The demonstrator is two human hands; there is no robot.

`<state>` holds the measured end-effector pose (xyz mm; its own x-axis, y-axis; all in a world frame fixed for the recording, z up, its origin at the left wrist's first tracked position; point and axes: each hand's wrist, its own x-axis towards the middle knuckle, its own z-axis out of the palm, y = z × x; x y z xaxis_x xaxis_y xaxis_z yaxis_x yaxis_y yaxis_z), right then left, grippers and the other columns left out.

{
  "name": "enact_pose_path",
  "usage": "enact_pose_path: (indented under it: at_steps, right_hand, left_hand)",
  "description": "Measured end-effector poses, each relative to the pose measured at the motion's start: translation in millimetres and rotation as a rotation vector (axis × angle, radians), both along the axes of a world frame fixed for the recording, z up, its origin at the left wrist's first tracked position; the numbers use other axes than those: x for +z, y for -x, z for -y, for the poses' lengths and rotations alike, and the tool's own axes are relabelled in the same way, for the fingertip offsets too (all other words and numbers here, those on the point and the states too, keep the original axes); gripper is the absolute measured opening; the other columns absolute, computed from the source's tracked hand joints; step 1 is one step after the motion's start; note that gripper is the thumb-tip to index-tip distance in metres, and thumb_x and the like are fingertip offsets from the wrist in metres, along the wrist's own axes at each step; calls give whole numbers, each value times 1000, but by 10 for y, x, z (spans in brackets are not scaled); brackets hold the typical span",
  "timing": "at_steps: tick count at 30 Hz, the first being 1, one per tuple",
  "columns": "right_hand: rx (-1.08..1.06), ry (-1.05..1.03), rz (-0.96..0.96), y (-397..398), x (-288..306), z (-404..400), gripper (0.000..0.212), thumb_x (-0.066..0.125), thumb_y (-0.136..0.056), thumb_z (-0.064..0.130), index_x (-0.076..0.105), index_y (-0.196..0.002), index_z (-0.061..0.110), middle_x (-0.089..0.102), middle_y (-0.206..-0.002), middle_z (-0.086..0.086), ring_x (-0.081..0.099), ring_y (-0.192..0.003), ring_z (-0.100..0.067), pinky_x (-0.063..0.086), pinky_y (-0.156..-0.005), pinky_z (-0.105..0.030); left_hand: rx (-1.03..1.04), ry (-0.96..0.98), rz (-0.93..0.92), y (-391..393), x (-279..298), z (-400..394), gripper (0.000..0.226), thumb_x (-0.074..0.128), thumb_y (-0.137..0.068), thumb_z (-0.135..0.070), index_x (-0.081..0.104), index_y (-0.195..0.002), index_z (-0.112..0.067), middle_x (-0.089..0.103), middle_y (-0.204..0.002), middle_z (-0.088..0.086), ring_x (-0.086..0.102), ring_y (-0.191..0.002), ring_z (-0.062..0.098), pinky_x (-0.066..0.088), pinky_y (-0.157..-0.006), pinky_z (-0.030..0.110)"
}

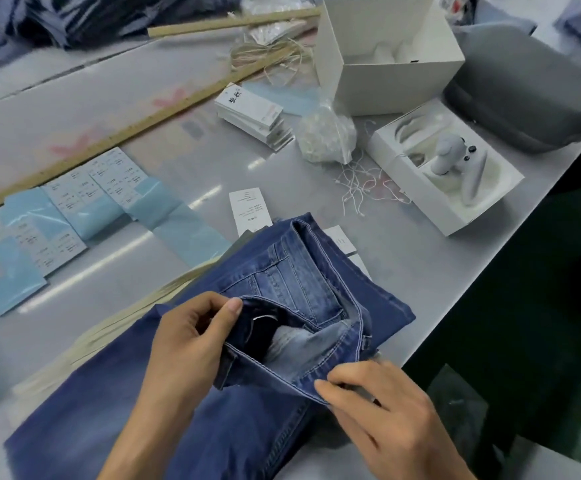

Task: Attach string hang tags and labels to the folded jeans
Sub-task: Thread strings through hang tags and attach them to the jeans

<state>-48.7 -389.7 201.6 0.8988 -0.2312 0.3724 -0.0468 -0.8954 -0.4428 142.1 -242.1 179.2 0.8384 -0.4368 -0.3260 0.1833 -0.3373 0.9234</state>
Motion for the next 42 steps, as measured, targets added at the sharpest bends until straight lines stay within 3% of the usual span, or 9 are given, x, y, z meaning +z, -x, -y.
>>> enact_pose_path:
  at_steps: [5,9,14,20,23,27,31,38,42]
  right_hand:
    - [-92,118,-48,-31,58,36,24,65,-97,36,80,-85,21,72,-93,12,62,-83,-16,45,-81,-34]
    - [-145,111,91,-256,143,-56,12,69,-95,20,79,-89,20,73,-94,9,69,-90,-13,46,-98,-38]
    - [-186,-141,-42,-496,55,-247,17,76,-90,13,75,-106,17,70,-99,7,68,-73,-15,58,-62,-31]
    - [-212,-125,-115,-601,16,-232,21,75,-88,25,70,-109,25,59,-98,9,61,-62,-13,55,-54,-30]
    - [-263,-169,-70,-638,-23,-275,16,72,-89,23,69,-105,25,58,-98,9,62,-64,-15,56,-55,-33]
    - [-268,-161,-48,-639,-43,-311,21,68,-92,23,68,-113,25,59,-100,7,61,-65,-14,56,-56,-33]
    - [-236,-85,-36,-658,-51,-291,26,66,-94,19,67,-120,25,59,-102,3,62,-66,-17,58,-56,-34]
    - [-295,-52,200,-557,-205,-328,5,75,-92,10,77,-88,8,65,-89,-6,62,-66,-22,54,-60,-33]
    - [-305,-34,340,-485,-221,-401,5,83,-82,3,79,-78,4,66,-79,-10,62,-66,-25,52,-59,-35]
  left_hand:
    - [-130,-53,202,35,121,45,11,68,-96,-32,70,-85,-28,68,-70,-6,56,-60,4,43,-56,18]
    - [-175,-30,339,141,204,64,22,56,-95,-41,64,-86,-23,65,-80,-2,60,-70,14,44,-61,25]
    - [-89,-44,315,209,191,27,20,52,-100,-42,65,-93,-28,68,-81,-7,59,-64,10,43,-55,16]
    - [-52,-6,226,241,152,-12,23,50,-96,-46,65,-93,-29,70,-80,-6,65,-73,14,56,-64,40]
    - [-44,50,132,237,147,-40,33,54,-92,-54,66,-95,-24,68,-78,1,66,-77,33,58,-67,60]
    - [-55,23,219,224,162,-39,27,52,-95,-46,60,-84,-23,59,-66,-4,52,-60,15,47,-54,34]
    - [-45,19,228,205,159,2,28,53,-99,-42,56,-79,-23,55,-63,-7,48,-59,5,41,-56,27]
    - [61,55,226,286,246,58,30,51,-94,-43,55,-76,-19,57,-66,10,51,-63,29,42,-58,38]
    - [109,97,227,395,297,36,32,52,-99,-39,53,-74,-20,50,-60,2,40,-53,7,33,-48,18]
